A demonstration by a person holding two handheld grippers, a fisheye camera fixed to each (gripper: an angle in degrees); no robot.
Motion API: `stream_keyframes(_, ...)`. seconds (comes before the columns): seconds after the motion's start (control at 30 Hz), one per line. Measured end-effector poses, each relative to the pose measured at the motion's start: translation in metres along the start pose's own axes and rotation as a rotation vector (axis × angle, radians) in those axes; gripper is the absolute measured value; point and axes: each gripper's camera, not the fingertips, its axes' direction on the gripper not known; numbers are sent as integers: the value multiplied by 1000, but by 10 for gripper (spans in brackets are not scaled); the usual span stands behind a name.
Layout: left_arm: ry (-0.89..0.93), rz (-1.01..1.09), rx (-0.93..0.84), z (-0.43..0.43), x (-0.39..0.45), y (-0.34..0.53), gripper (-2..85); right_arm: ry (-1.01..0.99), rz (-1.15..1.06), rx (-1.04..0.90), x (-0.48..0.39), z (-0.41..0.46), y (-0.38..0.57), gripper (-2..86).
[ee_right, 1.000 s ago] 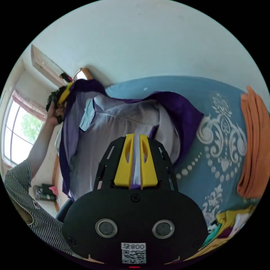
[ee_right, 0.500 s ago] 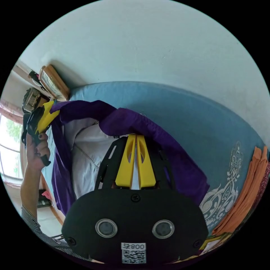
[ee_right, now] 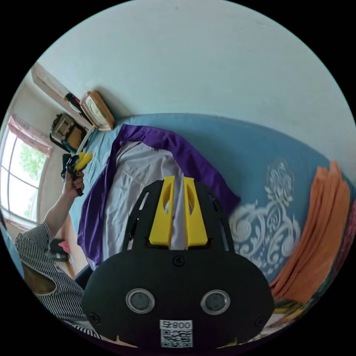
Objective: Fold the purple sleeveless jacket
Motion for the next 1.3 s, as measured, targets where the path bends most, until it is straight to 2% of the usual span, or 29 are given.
stream_keyframes(0.1, -68, -56, -38, -16, -5, 52, 80, -120, 156, 4, 38, -5, 66, 43)
stream_keyframes(0.2, -75, -111, -65, -32, 2, 114, 81, -231, 237, 9, 36, 1, 125, 38)
stream_keyframes(0.33, -159, -110, -152, -52, 35, 197, 81, -288, 168, 9, -21, 5, 167, 36)
stream_keyframes(0.43, -242, -88, -295, -46, 71, 271, 82, -301, 39, -37, -87, 20, 171, 40)
stream_keyframes(0.5, -296, -60, -388, -32, 96, 328, 83, -267, -69, -128, -139, 45, 156, 47)
stream_keyframes(0.63, -393, 28, -531, 1, 117, 387, 86, -258, -163, -195, -195, 87, 124, 55)
stream_keyframes(0.73, -582, 113, -697, 29, 118, 421, 76, -254, -204, -246, -229, 117, 93, 56)
stream_keyframes(0.8, -662, 178, -699, 31, 121, 438, 44, -211, -247, -273, -254, 135, 68, 58)
stream_keyframes(0.97, -598, 161, -680, 20, 121, 468, 8, -118, -298, -250, -289, 165, 11, 64)
stream_keyframes(1.17, -450, 133, -653, -4, 131, 509, 8, -30, -289, -171, -316, 195, -60, 76)
stream_keyframes(1.3, -521, 212, -591, -21, 145, 530, 26, 29, -303, -168, -334, 218, -92, 84)
